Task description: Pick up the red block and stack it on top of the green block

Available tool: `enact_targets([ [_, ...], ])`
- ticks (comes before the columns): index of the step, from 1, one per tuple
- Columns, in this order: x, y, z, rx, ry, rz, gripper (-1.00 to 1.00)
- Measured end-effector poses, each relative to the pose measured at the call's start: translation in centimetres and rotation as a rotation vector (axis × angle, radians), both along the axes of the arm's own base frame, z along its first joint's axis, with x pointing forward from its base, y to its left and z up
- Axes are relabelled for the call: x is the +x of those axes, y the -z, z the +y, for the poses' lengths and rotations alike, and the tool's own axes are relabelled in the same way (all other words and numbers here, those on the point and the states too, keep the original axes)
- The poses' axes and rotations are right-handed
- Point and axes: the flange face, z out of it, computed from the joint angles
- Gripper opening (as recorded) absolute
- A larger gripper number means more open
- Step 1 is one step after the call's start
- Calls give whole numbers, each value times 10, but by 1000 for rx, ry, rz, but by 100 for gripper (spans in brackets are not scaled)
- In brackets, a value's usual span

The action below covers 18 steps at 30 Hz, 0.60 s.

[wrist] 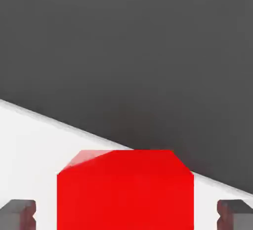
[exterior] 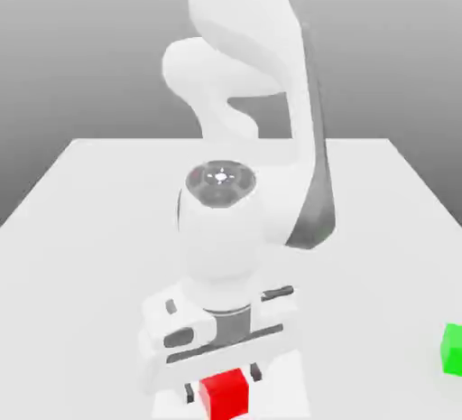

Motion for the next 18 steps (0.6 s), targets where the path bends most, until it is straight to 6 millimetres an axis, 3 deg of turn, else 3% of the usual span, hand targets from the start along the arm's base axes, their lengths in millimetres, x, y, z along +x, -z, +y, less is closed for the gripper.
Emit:
enact_targets([
  [4,0,2,0,0,-1,1,-100],
  [9,0,-51,5,1,-15,1,-100],
  [14,0,-68,126,6,-333,8,-100],
  [18,-24,-79,226,6,-598,8,-100],
])
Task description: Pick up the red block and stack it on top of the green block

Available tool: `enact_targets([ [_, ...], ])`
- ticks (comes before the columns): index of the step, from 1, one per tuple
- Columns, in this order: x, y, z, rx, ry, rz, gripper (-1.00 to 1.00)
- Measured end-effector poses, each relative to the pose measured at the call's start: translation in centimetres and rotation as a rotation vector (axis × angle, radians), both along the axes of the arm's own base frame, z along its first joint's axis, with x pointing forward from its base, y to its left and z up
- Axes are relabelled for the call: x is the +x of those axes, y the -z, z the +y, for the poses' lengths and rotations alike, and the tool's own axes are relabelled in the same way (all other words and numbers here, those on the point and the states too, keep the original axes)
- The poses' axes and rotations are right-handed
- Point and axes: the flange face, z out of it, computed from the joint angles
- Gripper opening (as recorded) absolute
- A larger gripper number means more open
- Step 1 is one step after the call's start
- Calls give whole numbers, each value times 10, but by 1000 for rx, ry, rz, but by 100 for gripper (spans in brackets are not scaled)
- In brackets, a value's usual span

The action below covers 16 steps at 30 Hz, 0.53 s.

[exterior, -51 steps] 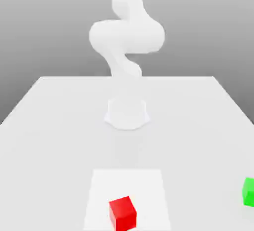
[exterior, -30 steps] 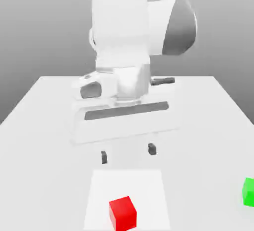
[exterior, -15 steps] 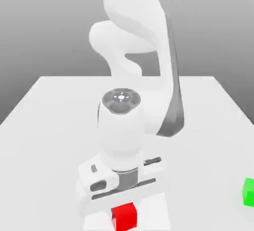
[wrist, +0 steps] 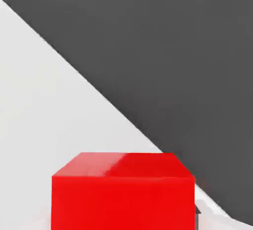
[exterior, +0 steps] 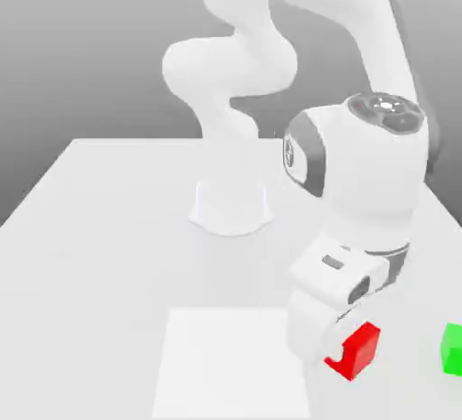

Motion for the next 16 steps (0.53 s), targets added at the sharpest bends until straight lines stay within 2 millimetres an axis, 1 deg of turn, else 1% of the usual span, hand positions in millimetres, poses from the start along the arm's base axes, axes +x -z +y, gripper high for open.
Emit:
enact_targets([
  [2,-21,-7,50,0,-138,-2,-100],
  [3,-32,-6,75,0,-208,-4,-100],
  [4,-42,2,97,-1,-269,-6,-100],
  [5,-48,14,108,-2,-299,-7,-100],
  [6,-51,27,113,-2,-314,-8,-100],
  [7,-53,41,116,-1,-322,-8,100],
  [12,-53,41,116,-1,-322,-8,100],
  [13,-54,47,117,-1,-326,-9,100],
  [14,-54,43,118,-1,-328,-9,100],
  [16,-54,20,119,-1,-329,-10,100],
])
